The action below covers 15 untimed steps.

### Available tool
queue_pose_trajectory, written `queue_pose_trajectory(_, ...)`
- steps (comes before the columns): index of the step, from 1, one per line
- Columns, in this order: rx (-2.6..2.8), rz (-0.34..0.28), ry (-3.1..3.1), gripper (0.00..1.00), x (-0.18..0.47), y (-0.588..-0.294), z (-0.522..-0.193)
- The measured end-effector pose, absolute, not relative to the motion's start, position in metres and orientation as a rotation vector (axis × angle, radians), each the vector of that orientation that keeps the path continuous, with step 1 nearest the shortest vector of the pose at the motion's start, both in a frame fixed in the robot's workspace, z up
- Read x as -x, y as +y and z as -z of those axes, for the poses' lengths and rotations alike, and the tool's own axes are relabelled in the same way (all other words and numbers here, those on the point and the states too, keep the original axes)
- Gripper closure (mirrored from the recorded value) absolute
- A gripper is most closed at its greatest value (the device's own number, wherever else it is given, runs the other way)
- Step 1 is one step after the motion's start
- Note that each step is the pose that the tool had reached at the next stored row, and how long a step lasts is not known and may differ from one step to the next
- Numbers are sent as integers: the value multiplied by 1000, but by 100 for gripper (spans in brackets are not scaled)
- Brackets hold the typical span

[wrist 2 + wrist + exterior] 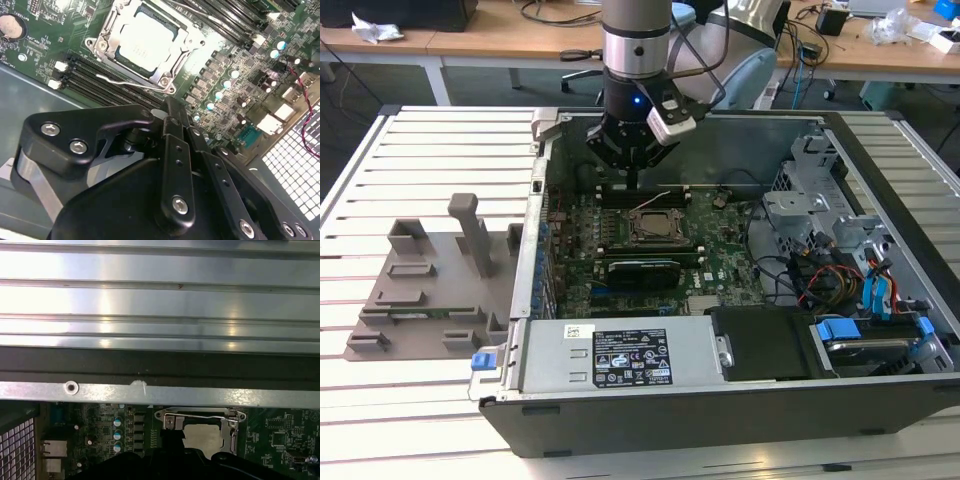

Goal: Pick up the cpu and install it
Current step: 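Install the first cpu locking lever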

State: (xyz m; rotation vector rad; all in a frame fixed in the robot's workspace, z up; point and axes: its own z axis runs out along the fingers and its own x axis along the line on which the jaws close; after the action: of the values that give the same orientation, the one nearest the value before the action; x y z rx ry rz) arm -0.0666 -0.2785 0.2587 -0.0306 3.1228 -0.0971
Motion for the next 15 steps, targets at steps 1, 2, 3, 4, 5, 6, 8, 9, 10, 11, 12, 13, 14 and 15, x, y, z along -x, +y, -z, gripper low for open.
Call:
queue_pose_trajectory(1, 31, 85, 3123, 89, 67, -281, -258)
queue_pose_trajectory(2, 30, 77, 3123, 89, 67, -282, -258)
queue_pose_trajectory(3, 30, 67, 3124, 89, 67, -284, -258)
queue_pose_trajectory(4, 30, 48, 3124, 89, 67, -286, -258)
queue_pose_trajectory(5, 30, 31, 3124, 89, 67, -287, -257)
queue_pose_trajectory(6, 30, 11, 3124, 89, 67, -287, -257)
queue_pose_trajectory(8, 30, -34, 3123, 89, 66, -287, -257)
queue_pose_trajectory(9, 29, -52, 3123, 89, 66, -287, -256)
queue_pose_trajectory(10, 29, -67, 3123, 89, 66, -287, -255)
queue_pose_trajectory(11, 29, -74, 3122, 89, 66, -287, -254)
queue_pose_trajectory(12, 29, -76, 3122, 89, 66, -287, -253)
queue_pose_trajectory(13, 29, -76, 3123, 89, 63, -287, -251)
queue_pose_trajectory(14, 29, -76, 3124, 89, 61, -287, -249)
queue_pose_trajectory(15, 29, -76, 3124, 89, 59, -287, -247)
